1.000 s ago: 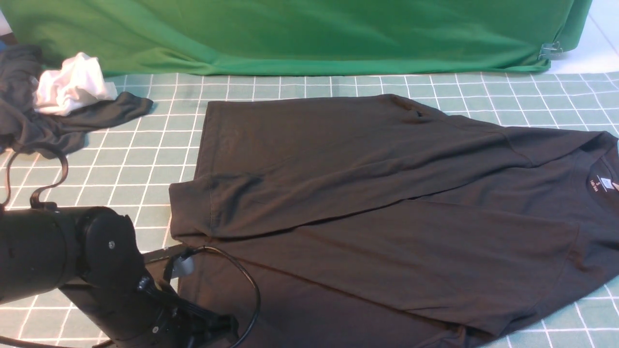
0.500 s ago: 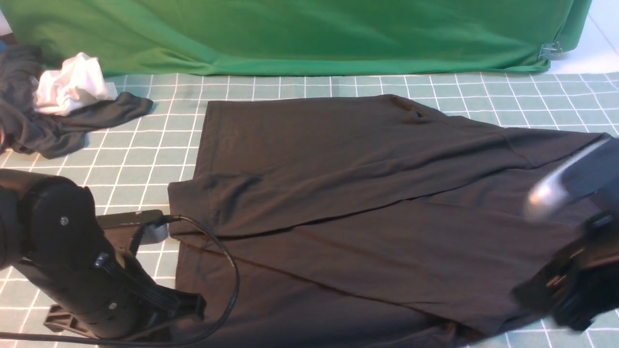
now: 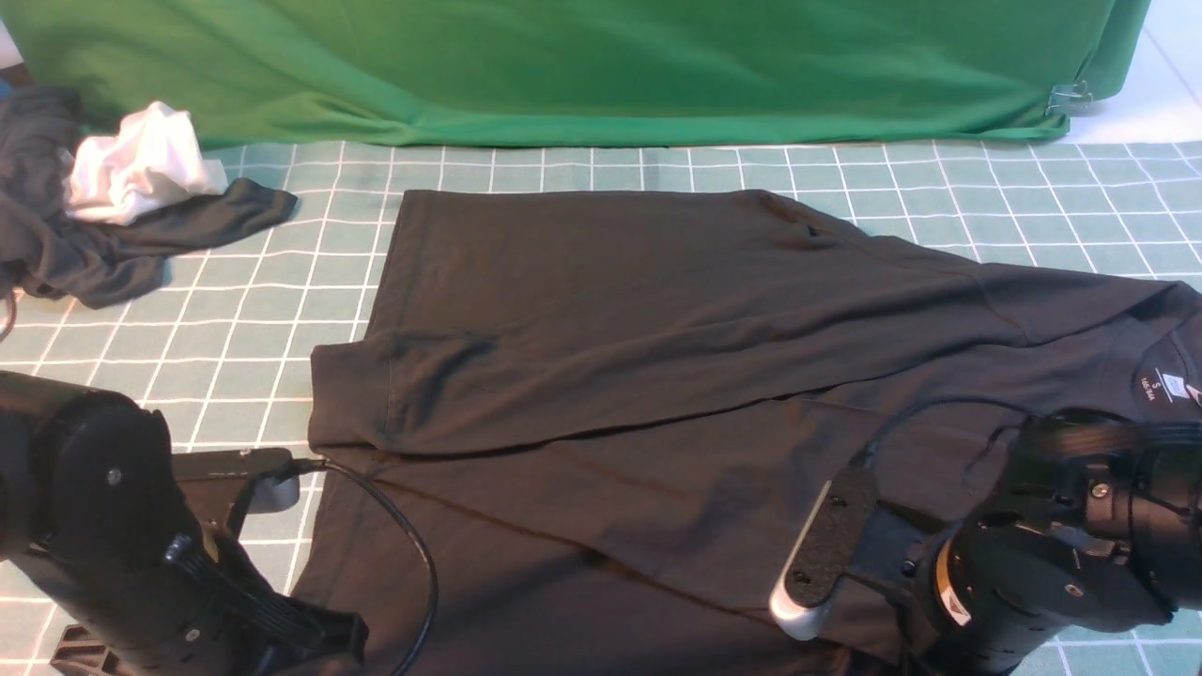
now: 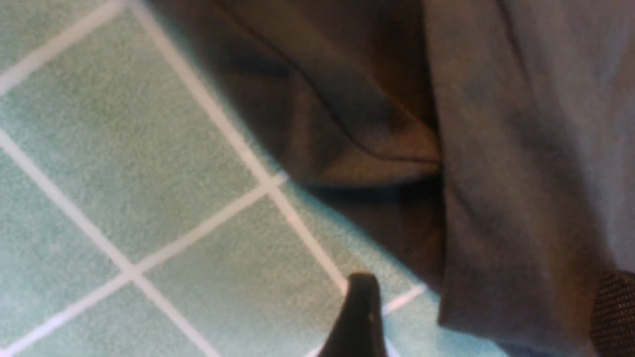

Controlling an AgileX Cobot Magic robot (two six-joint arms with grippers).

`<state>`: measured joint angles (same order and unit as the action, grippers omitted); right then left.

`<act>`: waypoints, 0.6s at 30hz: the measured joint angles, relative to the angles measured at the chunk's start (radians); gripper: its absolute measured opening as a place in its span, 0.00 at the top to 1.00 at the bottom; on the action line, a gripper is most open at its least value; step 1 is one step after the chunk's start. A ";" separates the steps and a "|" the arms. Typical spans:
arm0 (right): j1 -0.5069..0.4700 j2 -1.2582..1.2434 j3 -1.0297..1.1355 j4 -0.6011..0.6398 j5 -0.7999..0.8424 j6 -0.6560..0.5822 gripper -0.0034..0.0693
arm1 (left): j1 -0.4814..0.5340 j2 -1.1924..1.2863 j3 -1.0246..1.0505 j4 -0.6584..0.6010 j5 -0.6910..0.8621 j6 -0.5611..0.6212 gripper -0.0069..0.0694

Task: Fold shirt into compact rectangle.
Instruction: 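Grasp the near edge of the shirt at its hem and shoulder corners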

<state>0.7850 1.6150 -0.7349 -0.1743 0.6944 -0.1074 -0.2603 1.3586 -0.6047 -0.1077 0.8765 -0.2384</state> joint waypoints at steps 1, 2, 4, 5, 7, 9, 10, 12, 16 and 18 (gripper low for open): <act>0.002 0.003 -0.001 -0.006 0.002 0.001 0.17 | 0.000 0.000 0.000 0.000 -0.003 0.000 0.89; 0.003 0.003 -0.002 -0.013 0.005 0.004 0.17 | 0.000 0.000 0.000 0.000 -0.005 0.000 0.89; 0.003 0.003 -0.003 -0.020 0.007 0.017 0.17 | 0.000 0.000 0.000 0.000 -0.006 0.003 0.89; 0.004 0.003 -0.003 -0.025 0.010 0.026 0.17 | 0.000 0.000 0.000 0.002 -0.006 0.005 0.89; 0.004 0.003 -0.003 -0.033 0.015 0.034 0.17 | 0.000 0.000 0.000 0.002 -0.006 0.010 0.89; 0.004 0.005 -0.008 -0.040 0.018 0.038 0.17 | 0.000 0.000 0.000 0.002 -0.005 0.010 0.89; 0.004 0.007 -0.011 -0.043 0.023 0.041 0.17 | 0.000 0.000 0.000 0.002 -0.005 0.010 0.89; 0.004 0.014 -0.025 -0.055 0.039 0.044 0.17 | 0.000 0.000 0.000 0.002 -0.005 0.010 0.89; 0.004 0.029 -0.056 -0.086 0.062 0.044 0.17 | 0.000 0.000 0.000 0.001 -0.005 0.010 0.89; 0.004 0.032 -0.076 -0.097 0.066 0.044 0.17 | 0.000 0.000 0.000 -0.001 -0.005 0.010 0.89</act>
<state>0.7890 1.6468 -0.8104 -0.2712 0.7601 -0.0631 -0.2603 1.3586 -0.6047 -0.1091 0.8713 -0.2280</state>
